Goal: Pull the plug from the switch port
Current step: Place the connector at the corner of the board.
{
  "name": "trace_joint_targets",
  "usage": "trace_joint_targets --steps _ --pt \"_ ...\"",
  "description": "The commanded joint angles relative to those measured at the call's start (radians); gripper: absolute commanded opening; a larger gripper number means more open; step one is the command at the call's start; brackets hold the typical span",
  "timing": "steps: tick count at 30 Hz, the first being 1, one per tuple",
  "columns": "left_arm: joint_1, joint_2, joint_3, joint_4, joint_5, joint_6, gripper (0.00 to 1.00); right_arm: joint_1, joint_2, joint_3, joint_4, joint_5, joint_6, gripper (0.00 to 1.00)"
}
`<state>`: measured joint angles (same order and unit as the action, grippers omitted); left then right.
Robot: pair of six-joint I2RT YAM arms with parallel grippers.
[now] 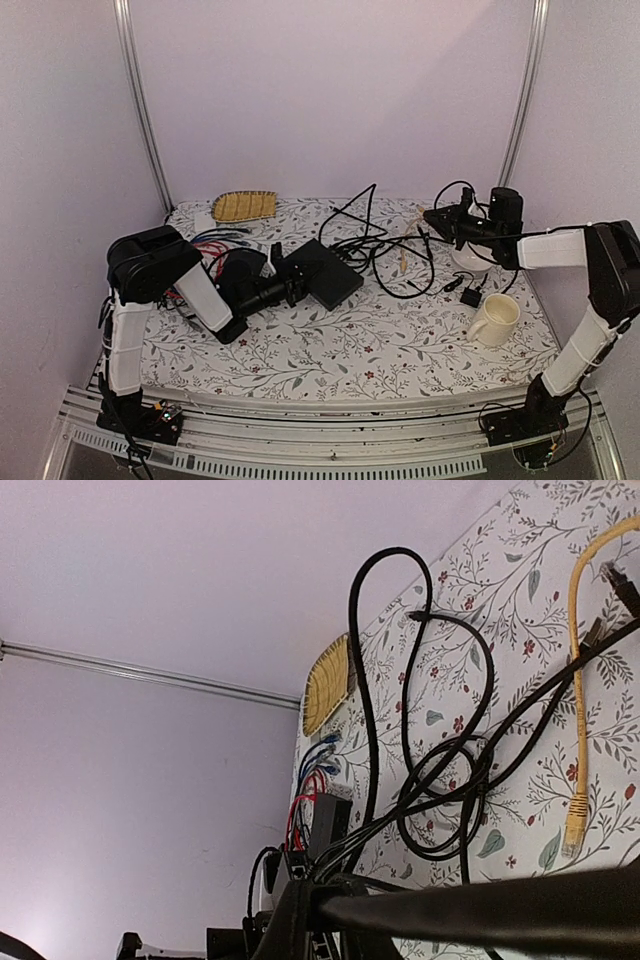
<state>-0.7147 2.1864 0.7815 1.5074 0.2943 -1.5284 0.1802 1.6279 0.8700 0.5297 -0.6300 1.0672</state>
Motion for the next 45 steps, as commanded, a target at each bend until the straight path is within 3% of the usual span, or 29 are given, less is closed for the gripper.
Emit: trace_joint_targets --steps 1,5,14,22,28,36,45 --pt "-0.010 -0.050 -0.006 0.248 -0.012 0.017 0.00 -0.014 0.124 0.102 -0.008 -0.085 0.031 0.02" --pt "-0.012 -0.058 -0.014 0.242 -0.008 0.021 0.00 -0.016 0.221 0.182 -0.021 -0.106 0.049 0.04" --pt "-0.014 -0.080 -0.021 0.220 -0.001 0.036 0.00 -0.051 0.373 0.330 -0.094 -0.122 0.027 0.28" --pt "-0.014 -0.086 -0.022 0.211 0.001 0.042 0.00 -0.070 0.434 0.386 -0.100 -0.161 0.048 0.40" --pt "-0.010 -0.080 -0.022 0.209 0.003 0.042 0.00 -0.069 0.341 0.348 -0.122 -0.135 0.018 0.42" --pt "-0.006 -0.070 -0.018 0.218 0.009 0.040 0.00 -0.047 0.143 0.165 -0.148 -0.093 -0.038 0.42" --pt "-0.004 -0.062 -0.006 0.216 0.020 0.040 0.00 0.115 -0.074 0.003 -0.162 -0.017 -0.136 0.41"
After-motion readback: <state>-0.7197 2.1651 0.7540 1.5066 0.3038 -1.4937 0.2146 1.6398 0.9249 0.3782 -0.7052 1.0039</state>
